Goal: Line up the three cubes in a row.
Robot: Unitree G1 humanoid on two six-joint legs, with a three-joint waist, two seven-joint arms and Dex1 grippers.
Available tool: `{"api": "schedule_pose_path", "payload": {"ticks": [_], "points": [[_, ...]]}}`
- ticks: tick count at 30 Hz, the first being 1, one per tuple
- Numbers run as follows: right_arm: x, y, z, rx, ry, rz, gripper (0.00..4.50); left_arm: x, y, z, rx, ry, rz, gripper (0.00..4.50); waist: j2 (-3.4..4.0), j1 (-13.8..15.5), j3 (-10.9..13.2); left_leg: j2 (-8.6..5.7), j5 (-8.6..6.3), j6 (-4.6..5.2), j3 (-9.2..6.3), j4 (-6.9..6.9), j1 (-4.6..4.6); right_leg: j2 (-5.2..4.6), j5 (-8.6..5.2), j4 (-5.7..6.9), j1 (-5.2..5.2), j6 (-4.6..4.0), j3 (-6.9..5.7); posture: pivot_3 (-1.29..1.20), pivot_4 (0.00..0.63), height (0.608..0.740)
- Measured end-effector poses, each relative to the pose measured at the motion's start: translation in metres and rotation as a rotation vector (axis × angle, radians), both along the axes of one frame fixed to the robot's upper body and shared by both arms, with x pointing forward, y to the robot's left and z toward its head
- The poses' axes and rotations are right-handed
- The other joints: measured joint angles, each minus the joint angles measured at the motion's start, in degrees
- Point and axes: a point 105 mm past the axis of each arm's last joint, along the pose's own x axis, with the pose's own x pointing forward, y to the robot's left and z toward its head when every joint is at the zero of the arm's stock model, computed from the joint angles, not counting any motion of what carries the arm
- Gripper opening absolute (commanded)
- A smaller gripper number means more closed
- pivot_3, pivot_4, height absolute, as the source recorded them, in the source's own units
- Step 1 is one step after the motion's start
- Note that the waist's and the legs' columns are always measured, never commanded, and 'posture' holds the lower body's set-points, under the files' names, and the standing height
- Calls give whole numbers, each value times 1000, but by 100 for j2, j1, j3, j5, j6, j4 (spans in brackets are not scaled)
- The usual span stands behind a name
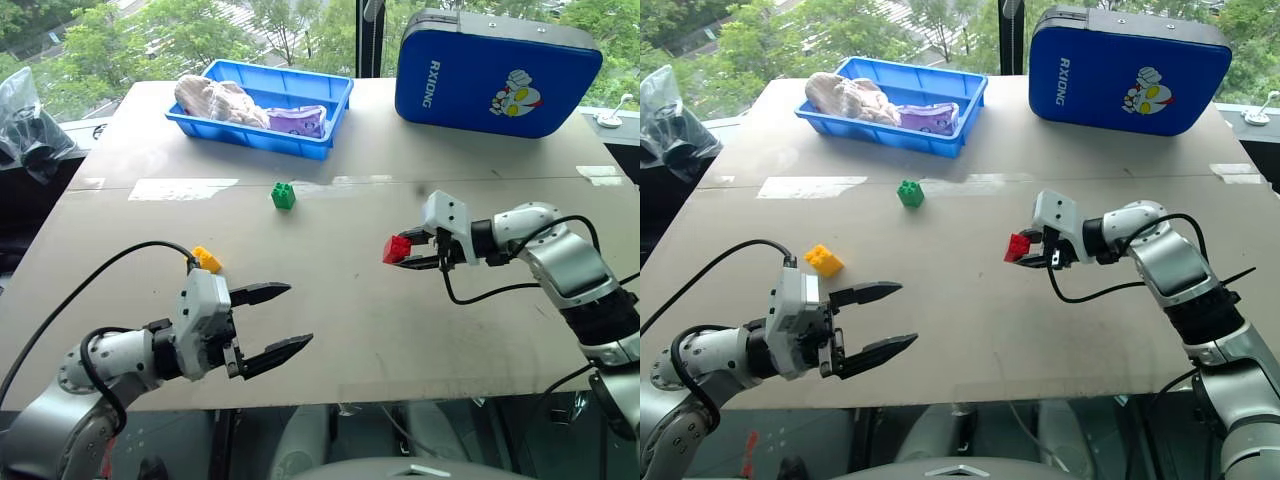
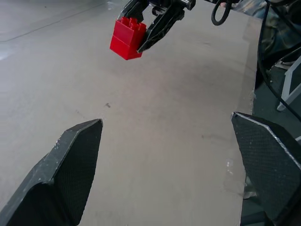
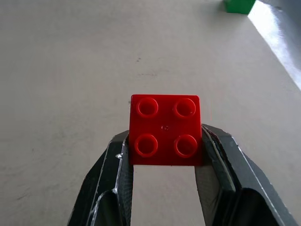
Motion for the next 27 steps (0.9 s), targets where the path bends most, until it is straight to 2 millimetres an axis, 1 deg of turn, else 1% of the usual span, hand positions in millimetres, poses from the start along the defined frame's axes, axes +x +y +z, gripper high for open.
{"api": "schedule_pose_path", "payload": {"ticks": [2,5,9,16,25,27], "points": [[2,-3,-10,-46,11,38,1291,-2,2,-1,2,5,4,4500,0,16,0,-1,8,-15,0,0,-3,-9,0,-7,0,0,-1,0,150,740],[4,-4,-16,-70,26,80,1291,-4,3,-3,5,6,9,4500,1,-3,1,1,9,-17,0,-1,-5,-16,0,-10,-2,0,2,0,150,740],[7,-6,-17,-93,22,115,1291,-5,6,-4,13,7,21,4500,1,-39,1,2,8,-16,0,-2,-5,-16,0,-8,-3,0,2,0,150,740],[12,0,-20,-107,35,132,1291,-6,7,-2,20,-2,36,4500,1,-54,2,2,8,-16,-1,-2,-3,-17,0,-4,-3,0,2,0,150,740],[17,0,-25,-141,33,91,1291,-2,-1,10,26,-28,25,4500,1,-52,1,1,8,-17,-1,-2,-2,-18,0,0,-3,0,3,0,150,740],[17,0,-25,-144,38,85,2365,0,-1,10,29,-22,30,4500,1,-52,1,1,8,-17,-1,-2,-1,-17,0,2,-3,0,3,0,150,740]]}}
